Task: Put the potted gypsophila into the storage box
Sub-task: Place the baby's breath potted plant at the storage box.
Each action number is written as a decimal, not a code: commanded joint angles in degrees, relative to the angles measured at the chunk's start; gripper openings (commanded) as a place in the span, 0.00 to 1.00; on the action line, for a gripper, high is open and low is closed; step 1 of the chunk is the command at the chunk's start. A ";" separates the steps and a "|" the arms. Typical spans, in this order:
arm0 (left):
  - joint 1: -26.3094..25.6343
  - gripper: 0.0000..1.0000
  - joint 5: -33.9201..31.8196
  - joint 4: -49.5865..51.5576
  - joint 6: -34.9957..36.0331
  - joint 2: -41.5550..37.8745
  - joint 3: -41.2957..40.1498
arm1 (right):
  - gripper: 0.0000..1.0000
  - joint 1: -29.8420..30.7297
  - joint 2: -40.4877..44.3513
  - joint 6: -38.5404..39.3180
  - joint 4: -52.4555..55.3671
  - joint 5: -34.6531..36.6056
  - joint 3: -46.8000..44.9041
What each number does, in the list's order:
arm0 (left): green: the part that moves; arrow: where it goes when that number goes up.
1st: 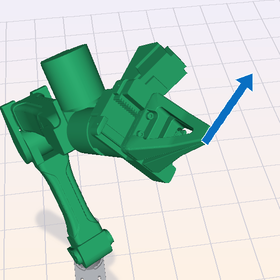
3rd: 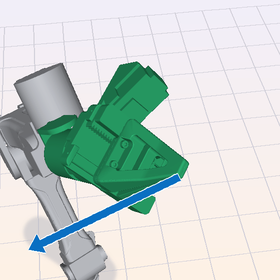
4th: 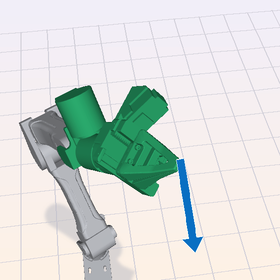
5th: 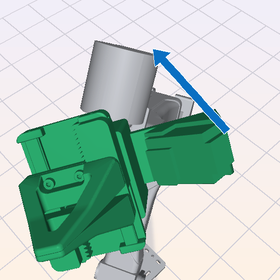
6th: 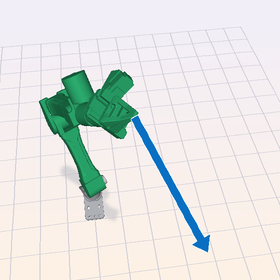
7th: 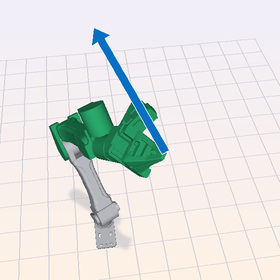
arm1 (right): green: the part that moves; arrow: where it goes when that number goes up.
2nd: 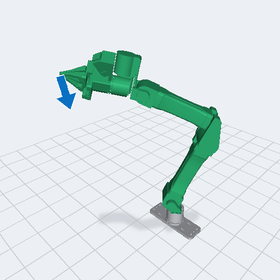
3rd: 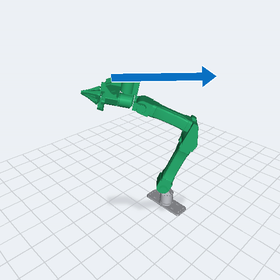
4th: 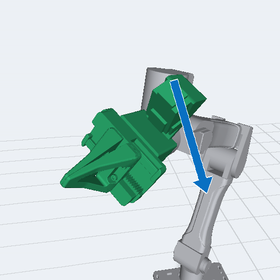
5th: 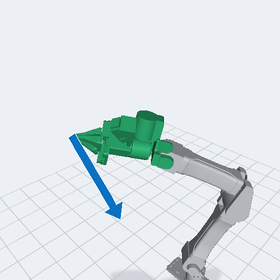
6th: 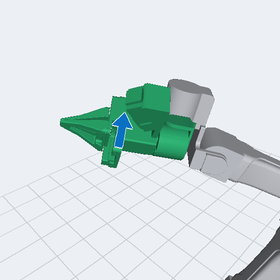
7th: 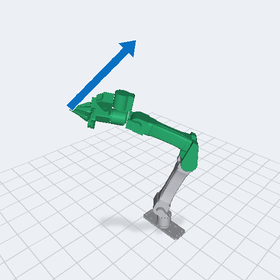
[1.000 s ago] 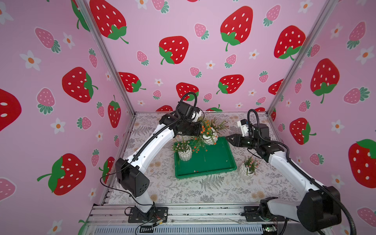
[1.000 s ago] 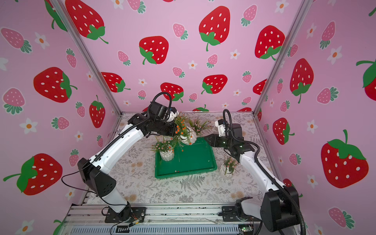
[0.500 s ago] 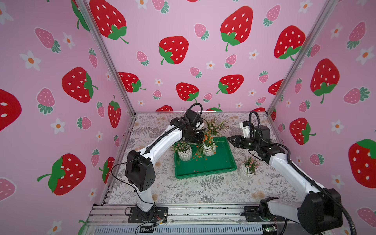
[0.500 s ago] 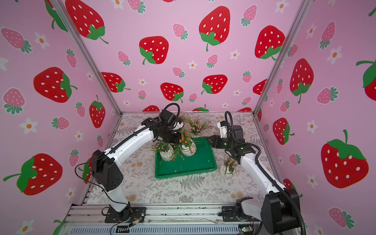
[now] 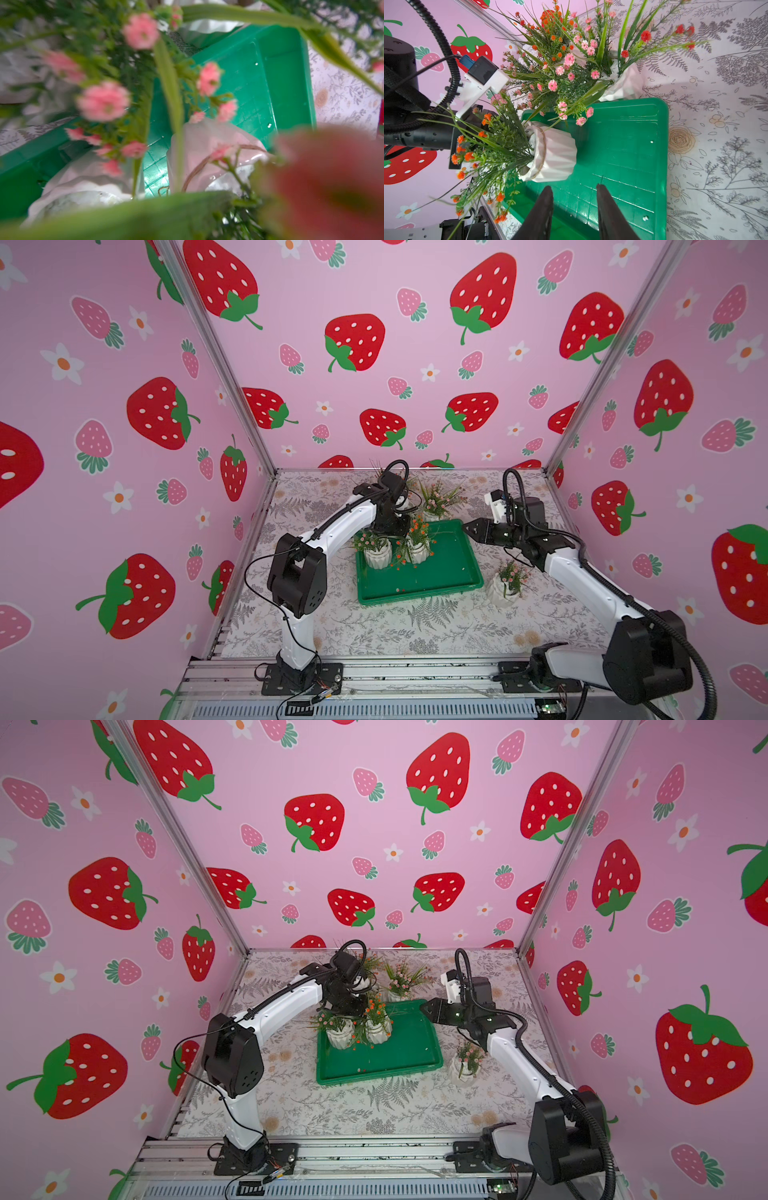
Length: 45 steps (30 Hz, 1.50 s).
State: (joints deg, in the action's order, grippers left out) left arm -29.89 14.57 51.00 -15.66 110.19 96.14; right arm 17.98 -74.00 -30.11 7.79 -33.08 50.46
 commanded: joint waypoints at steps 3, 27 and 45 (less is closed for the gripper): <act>0.88 0.00 -1.04 -0.12 -0.21 0.57 1.60 | 0.37 -0.31 -0.31 0.95 0.25 -0.89 0.94; 3.43 0.00 -4.22 0.09 -0.35 3.63 0.00 | 0.37 -0.28 -0.68 1.19 0.29 -1.11 0.75; 3.66 0.05 -3.67 -0.69 -0.86 5.56 -0.22 | 0.37 -0.25 -0.79 1.46 0.32 -0.78 1.06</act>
State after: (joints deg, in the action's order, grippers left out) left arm -26.61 10.28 50.68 -16.23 114.61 96.01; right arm 17.98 -74.30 -29.08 7.79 -33.58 50.48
